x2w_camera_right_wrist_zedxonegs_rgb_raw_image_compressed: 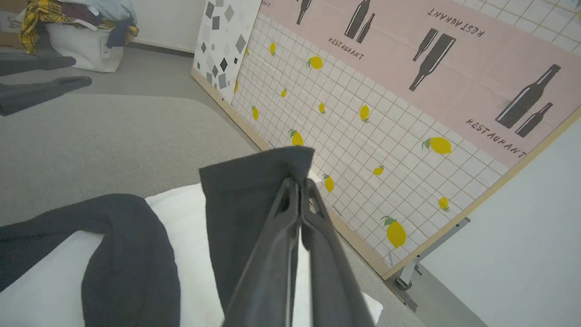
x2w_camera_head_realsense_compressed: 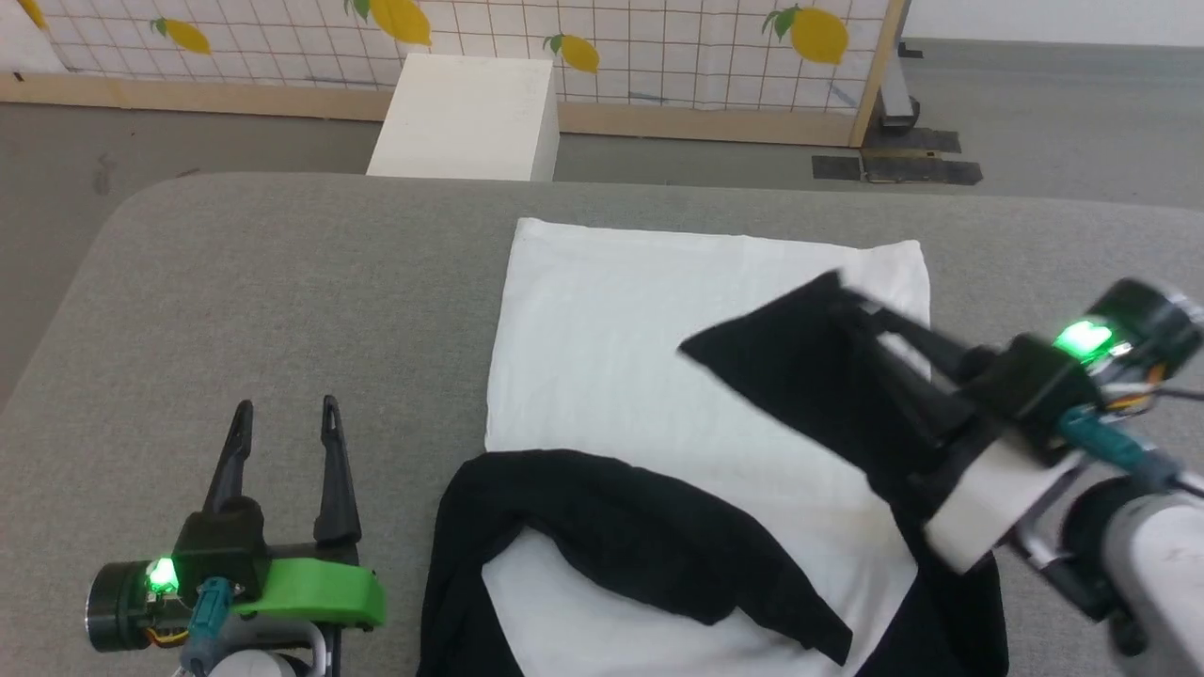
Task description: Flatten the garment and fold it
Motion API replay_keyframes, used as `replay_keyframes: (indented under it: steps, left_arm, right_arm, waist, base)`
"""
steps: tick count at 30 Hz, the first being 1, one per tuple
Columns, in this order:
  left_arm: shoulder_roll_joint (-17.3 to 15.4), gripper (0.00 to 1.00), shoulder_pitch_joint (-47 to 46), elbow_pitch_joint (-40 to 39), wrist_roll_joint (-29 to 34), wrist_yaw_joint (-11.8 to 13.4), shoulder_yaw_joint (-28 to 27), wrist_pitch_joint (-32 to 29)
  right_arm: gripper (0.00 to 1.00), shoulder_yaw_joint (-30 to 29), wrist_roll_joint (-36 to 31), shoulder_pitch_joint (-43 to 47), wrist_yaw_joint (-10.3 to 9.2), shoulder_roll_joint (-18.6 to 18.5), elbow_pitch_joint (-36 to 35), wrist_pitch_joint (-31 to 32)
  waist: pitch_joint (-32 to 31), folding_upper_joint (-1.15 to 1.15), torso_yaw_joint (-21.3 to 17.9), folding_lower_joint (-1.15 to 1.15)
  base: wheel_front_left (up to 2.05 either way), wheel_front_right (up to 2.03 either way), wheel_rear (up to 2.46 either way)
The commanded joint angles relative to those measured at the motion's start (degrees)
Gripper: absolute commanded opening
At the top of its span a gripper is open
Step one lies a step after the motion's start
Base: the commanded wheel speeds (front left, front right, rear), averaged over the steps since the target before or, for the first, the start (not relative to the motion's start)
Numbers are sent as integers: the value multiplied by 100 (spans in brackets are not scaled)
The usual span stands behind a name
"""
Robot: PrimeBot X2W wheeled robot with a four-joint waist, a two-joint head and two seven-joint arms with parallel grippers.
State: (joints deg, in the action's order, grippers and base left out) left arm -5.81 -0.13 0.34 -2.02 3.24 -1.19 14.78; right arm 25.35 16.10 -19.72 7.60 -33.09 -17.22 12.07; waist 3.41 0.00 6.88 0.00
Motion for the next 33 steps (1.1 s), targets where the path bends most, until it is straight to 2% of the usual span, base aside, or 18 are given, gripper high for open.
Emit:
replay_keyframes:
  steps: [1,5,10,20,24,25,26,27,33]
  left_arm:
    - [37,100,7,23,-25,-20,5,22]
    - [88,100,-70,37,-36,-20,44,22]
    - [154,100,-165,55,-44,-18,132,22]
    - [236,100,-415,196,-100,-9,234,22]
    - [249,100,-434,248,-105,3,207,22]
    - [251,100,-430,267,-104,5,188,22]
    - [251,100,-424,295,-101,4,161,22]
    - [248,100,-417,322,-98,1,134,22]
    - [76,100,-485,534,-118,-120,-76,22]
  right_arm:
    - [0,201,0,-80,-11,112,93,-49]
    - [0,1011,-44,-439,-11,364,689,-169]
    - [0,1880,-31,-804,-11,761,1764,-430]
    - [0,2979,116,-815,-11,1316,3963,-870]
    - [0,3271,249,-811,-11,1515,4540,-1042]
    - [11,3313,303,-825,-11,1558,4591,-1097]
    - [60,3334,350,-861,-11,1595,4610,-1198]
    - [100,3324,369,-897,-11,1611,4602,-1288]
    - [100,2856,378,-941,-11,1537,3980,-1888]
  waist:
    - [38,0,42,0]
    - [157,0,137,0]
    - [339,0,290,0]
    - [664,0,535,0]
    - [657,0,501,0]
    - [629,0,474,0]
    - [589,0,439,0]
    - [544,0,408,0]
    - [211,0,164,0]
  base:
    - [0,0,0]
    - [0,0,0]
    - [0,0,0]
    - [0,0,0]
    - [0,0,0]
    - [0,0,0]
    - [0,0,0]
    - [0,0,0]
    - [0,0,0]
